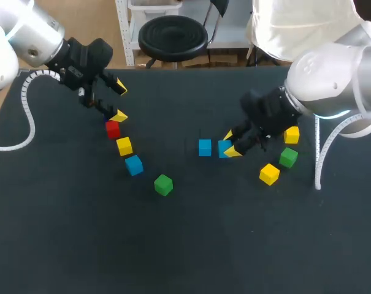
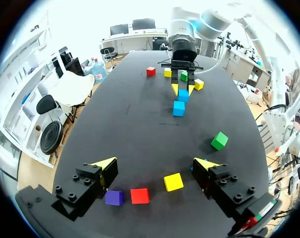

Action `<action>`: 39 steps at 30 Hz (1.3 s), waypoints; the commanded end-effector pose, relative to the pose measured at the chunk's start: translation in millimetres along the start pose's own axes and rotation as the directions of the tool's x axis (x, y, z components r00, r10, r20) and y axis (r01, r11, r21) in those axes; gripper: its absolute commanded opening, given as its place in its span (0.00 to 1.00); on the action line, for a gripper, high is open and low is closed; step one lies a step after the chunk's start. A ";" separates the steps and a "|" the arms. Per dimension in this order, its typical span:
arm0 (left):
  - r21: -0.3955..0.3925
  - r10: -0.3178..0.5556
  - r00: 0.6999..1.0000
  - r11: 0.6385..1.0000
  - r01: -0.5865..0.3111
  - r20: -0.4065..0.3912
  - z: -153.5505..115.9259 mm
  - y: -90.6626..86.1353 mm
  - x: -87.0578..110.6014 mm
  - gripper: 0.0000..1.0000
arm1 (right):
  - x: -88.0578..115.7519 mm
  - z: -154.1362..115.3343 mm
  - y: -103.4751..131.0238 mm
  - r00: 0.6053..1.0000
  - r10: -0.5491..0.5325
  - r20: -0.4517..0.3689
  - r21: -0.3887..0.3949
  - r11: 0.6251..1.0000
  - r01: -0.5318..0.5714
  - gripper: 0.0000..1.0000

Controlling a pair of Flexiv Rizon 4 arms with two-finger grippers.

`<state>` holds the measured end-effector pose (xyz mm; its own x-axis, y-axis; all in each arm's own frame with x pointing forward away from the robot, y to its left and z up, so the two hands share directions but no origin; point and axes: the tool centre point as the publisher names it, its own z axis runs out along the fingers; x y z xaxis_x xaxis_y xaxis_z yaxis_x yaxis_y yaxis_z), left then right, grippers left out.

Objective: Place the blue cubes, place green cubes on the blue cubes, place the yellow cubes on the green cubes, then place the red cubes on the yellow cubes, and place purple cube on the red cubes.

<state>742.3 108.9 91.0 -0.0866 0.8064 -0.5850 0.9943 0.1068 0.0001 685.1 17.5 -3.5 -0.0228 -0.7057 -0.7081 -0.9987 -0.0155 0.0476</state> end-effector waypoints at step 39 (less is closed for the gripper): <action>-0.002 0.001 1.000 1.000 -0.001 0.000 -0.2 -0.9 0.3 1.00 | -0.2 5.1 -9.7 1.000 0.001 0.003 -0.010 1.000 -0.001 0.00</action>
<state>742.3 108.9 91.0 -0.0866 0.8064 -0.5850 0.9943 0.1068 0.0001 693.7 21.8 -7.3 -0.0232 -0.7051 -0.7087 -0.9983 -0.0220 0.0546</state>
